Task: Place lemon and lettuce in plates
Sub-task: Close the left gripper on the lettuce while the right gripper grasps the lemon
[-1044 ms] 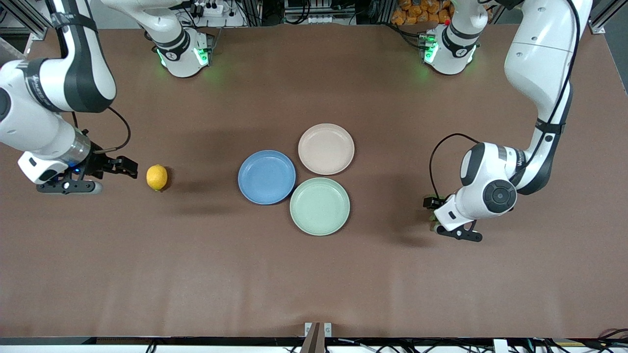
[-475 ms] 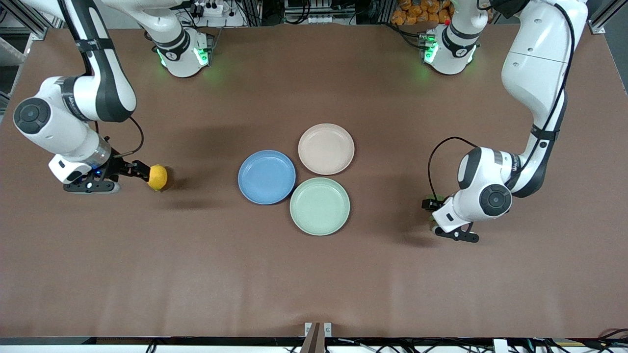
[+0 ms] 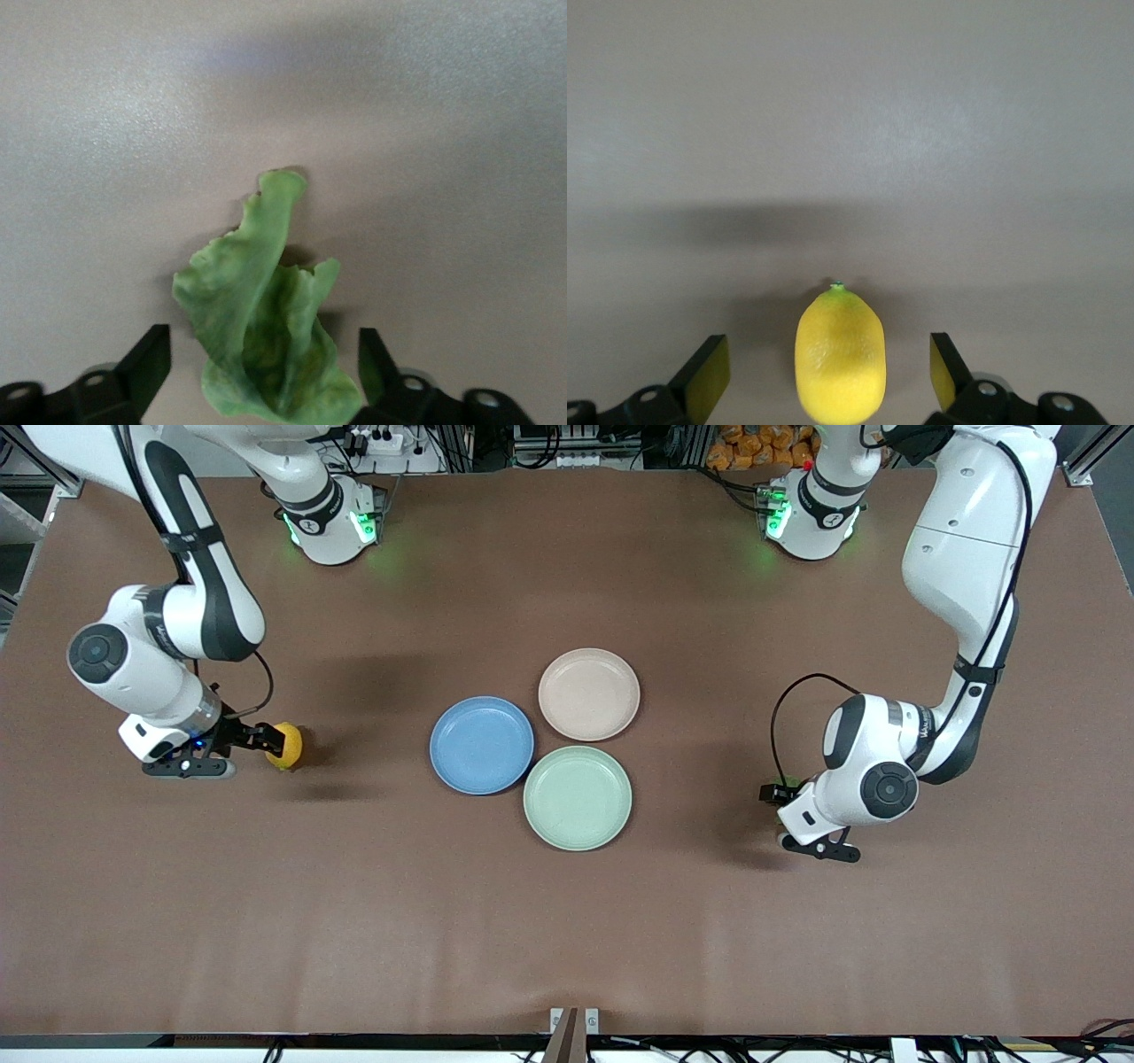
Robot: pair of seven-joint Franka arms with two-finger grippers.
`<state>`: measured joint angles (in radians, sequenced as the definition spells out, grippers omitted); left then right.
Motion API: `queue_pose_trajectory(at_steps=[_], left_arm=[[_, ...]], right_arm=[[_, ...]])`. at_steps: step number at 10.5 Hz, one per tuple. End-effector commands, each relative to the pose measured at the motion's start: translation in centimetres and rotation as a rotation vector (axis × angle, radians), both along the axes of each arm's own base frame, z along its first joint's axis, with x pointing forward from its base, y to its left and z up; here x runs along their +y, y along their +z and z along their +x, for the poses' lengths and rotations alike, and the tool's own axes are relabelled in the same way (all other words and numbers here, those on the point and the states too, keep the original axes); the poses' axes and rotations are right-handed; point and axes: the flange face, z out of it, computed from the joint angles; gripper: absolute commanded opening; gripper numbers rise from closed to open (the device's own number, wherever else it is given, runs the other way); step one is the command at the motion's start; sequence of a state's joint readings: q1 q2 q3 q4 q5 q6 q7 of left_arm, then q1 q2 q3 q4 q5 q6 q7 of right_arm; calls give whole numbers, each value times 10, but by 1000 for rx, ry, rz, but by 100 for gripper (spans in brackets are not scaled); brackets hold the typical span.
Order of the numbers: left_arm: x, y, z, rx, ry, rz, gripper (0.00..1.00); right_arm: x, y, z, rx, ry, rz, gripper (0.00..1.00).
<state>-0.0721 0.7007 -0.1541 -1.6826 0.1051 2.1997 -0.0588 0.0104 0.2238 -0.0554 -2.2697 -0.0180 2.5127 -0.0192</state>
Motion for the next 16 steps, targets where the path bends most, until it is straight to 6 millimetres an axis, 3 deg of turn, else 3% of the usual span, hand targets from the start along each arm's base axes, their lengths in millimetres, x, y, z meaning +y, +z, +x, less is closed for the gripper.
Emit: queue_pose_trajectory(at_steps=[1, 5, 8, 11, 14, 16], left_arm=[[1, 2, 3, -19, -23, 8, 0], [-3, 3, 2, -20, -23, 9, 0], [-11, 18, -1, -36, -37, 7, 0], [-33, 64, -34, -45, -69, -5, 0], [-81, 86, -61, -30, -38, -13, 0], [-116, 94, -73, -35, 21, -23, 0]], right_arm=[[-7, -24, -4, 12, 2, 3, 100], [-12, -54, -18, 9, -12, 3, 100], [-12, -69, -21, 16, -11, 4, 100], [-11, -82, -25, 12, -18, 4, 100], [-8, -92, -26, 2, -16, 3, 96], [-6, -94, -26, 5, -13, 6, 85]])
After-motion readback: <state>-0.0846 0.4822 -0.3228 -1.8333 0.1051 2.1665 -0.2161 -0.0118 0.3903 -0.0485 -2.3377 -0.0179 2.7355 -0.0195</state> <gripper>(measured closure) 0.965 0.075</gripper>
